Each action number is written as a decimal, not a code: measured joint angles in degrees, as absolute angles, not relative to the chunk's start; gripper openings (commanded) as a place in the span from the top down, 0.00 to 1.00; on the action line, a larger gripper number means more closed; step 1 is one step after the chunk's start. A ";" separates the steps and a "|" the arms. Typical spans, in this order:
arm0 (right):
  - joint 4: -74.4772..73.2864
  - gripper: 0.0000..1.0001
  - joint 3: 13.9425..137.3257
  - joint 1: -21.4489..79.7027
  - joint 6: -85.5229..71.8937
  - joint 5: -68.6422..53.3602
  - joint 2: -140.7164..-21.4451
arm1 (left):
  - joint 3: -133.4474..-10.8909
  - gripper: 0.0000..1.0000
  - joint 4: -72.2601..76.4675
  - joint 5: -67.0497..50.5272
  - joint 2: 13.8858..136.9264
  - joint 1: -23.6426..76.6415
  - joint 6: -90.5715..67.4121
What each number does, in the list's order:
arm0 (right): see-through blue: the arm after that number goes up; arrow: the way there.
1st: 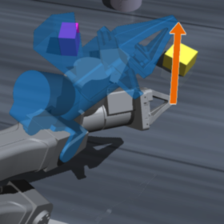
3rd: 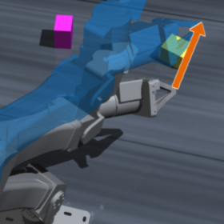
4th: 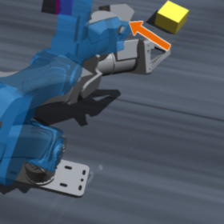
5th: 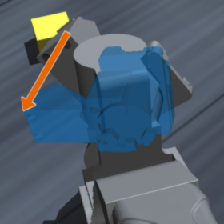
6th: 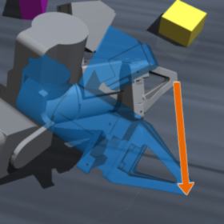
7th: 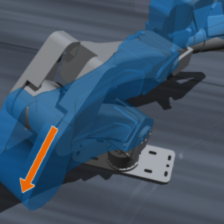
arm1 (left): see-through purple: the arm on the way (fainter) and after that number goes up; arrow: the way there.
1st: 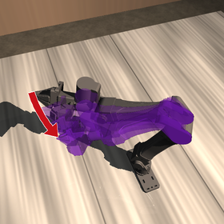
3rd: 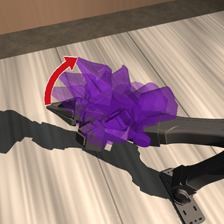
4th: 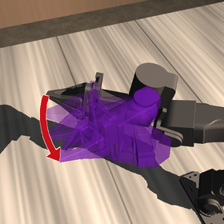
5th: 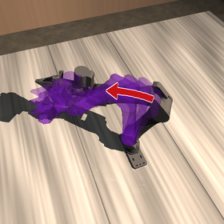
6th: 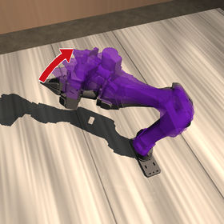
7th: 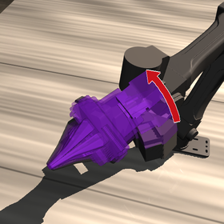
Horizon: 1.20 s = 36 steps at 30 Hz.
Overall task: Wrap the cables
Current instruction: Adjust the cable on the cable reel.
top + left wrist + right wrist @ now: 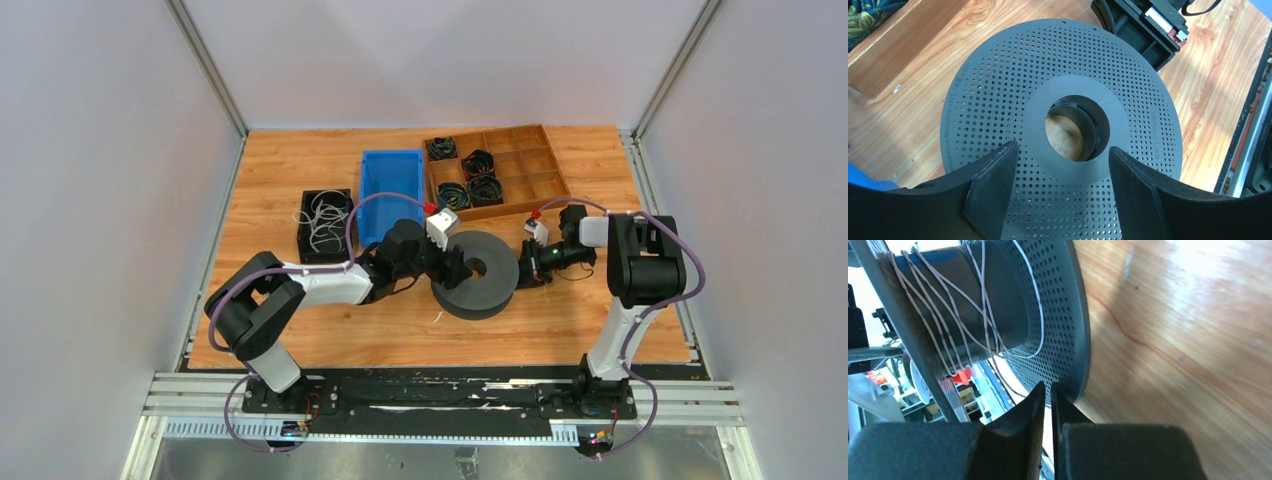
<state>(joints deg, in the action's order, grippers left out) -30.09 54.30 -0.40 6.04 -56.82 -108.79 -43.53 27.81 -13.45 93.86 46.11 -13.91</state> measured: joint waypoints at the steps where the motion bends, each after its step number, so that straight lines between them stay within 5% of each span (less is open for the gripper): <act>1: -30.35 0.91 54.39 -0.19 6.17 -57.17 -109.12 | -43.53 0.29 27.81 -13.04 93.89 46.24 -13.91; 26: -21.43 0.88 47.37 1.48 0.38 -63.88 -108.31 | -43.35 0.30 29.56 -7.57 94.78 48.51 -11.94; 36: -19.79 0.81 46.22 0.36 0.23 -59.24 -99.04 | -45.65 0.15 22.06 -7.31 92.86 48.51 -8.29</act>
